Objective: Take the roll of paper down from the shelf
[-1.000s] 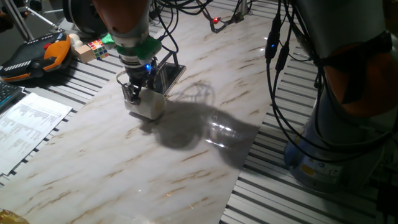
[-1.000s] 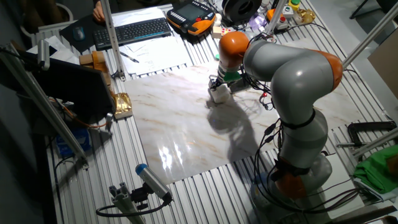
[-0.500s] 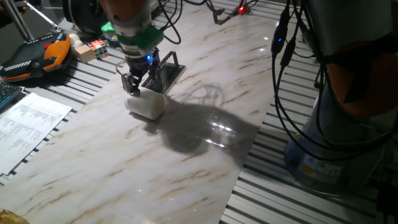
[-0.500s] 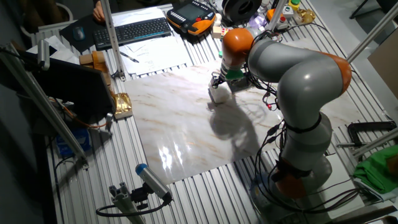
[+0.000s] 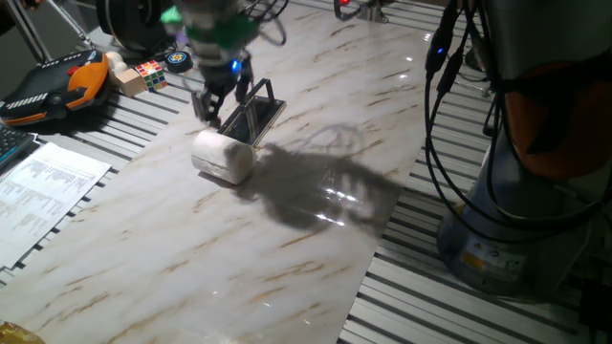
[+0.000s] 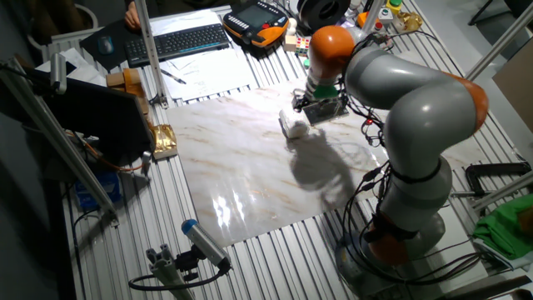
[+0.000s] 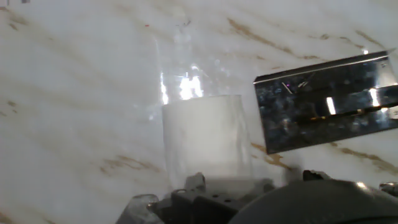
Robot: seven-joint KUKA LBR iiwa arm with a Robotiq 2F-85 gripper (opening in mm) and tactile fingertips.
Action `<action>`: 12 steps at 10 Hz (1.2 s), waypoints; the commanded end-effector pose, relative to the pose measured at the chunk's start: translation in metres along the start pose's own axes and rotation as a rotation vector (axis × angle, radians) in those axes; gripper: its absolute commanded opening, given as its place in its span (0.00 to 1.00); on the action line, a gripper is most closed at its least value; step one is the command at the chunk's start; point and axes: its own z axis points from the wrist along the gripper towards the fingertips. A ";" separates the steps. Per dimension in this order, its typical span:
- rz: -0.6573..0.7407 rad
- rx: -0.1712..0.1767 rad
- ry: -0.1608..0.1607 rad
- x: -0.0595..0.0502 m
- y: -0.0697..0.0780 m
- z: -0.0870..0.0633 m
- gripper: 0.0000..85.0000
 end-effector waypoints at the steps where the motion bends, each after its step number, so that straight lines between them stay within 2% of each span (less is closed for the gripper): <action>1: -0.006 0.016 -0.001 -0.001 -0.008 -0.012 0.87; 2: -0.006 0.020 -0.005 -0.001 -0.017 -0.019 0.84; 3: 0.000 0.007 -0.005 -0.001 -0.025 -0.025 0.78; 4: 0.005 -0.012 -0.004 -0.002 -0.032 -0.030 0.63; 5: 0.005 -0.018 -0.003 -0.002 -0.035 -0.032 0.39; 7: -0.008 -0.011 0.002 -0.001 -0.035 -0.033 0.01; 12: -0.003 -0.013 0.024 0.004 -0.038 -0.037 0.01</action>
